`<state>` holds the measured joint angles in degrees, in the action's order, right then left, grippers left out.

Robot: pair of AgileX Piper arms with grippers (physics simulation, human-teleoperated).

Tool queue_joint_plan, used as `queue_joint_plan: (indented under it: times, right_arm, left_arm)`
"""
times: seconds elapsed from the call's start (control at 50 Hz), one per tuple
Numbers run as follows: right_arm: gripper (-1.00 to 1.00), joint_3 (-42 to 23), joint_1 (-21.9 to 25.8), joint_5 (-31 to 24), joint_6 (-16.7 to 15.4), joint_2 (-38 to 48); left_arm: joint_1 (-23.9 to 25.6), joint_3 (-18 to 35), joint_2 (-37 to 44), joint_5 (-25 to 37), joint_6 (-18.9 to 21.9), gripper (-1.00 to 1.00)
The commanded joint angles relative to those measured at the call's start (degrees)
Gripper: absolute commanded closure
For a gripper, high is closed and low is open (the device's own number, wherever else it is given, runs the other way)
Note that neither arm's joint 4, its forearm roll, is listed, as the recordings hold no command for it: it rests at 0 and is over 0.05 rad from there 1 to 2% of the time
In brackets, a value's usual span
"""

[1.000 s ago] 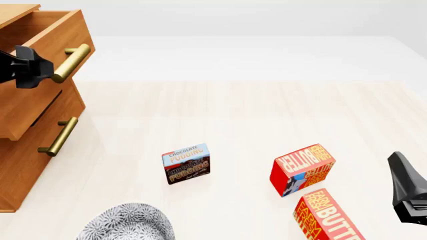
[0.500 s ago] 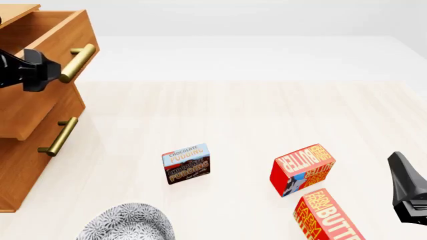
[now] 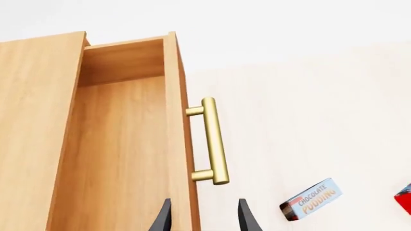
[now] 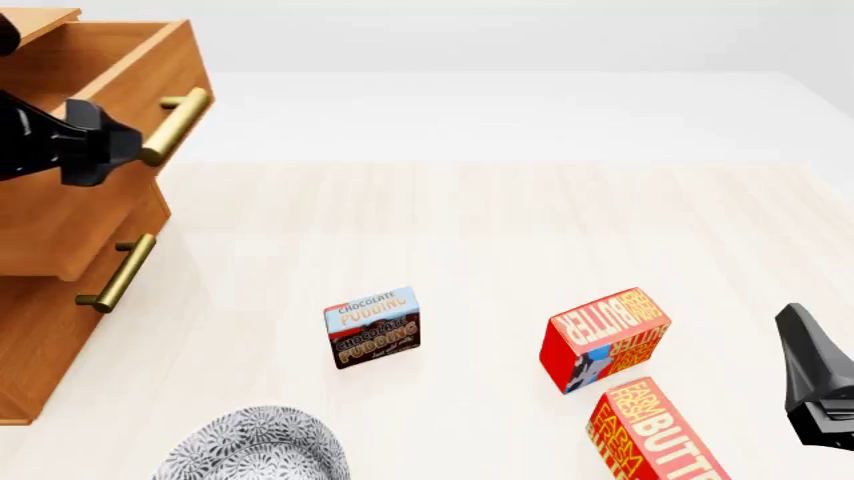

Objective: Put the chocolate pudding in the top drawer of the cabinet and close it.

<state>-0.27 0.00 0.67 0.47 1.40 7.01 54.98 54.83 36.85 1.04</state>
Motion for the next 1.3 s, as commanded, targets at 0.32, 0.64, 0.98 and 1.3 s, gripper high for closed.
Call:
queue_joint_plan:
  times: [0.32,0.64,0.98,1.3]
  right_arm:
    - [-1.00,0.0,0.0,0.0,0.0,0.0]
    - [-1.00,0.0,0.0,0.0,0.0,0.0]
    - [-1.00,0.0,0.0,0.0,0.0,0.0]
    - [-1.00,0.0,0.0,0.0,0.0,0.0]
  left_arm:
    - [4.9,0.3,0.0,1.9,0.5,-1.00]
    - [8.5,1.7,2.5,0.3,0.1,-1.00]
    - [13.8,4.2,4.1,0.5,-2.1,-1.00]
    - [16.6,5.6,5.6,0.2,-2.8,-1.00]
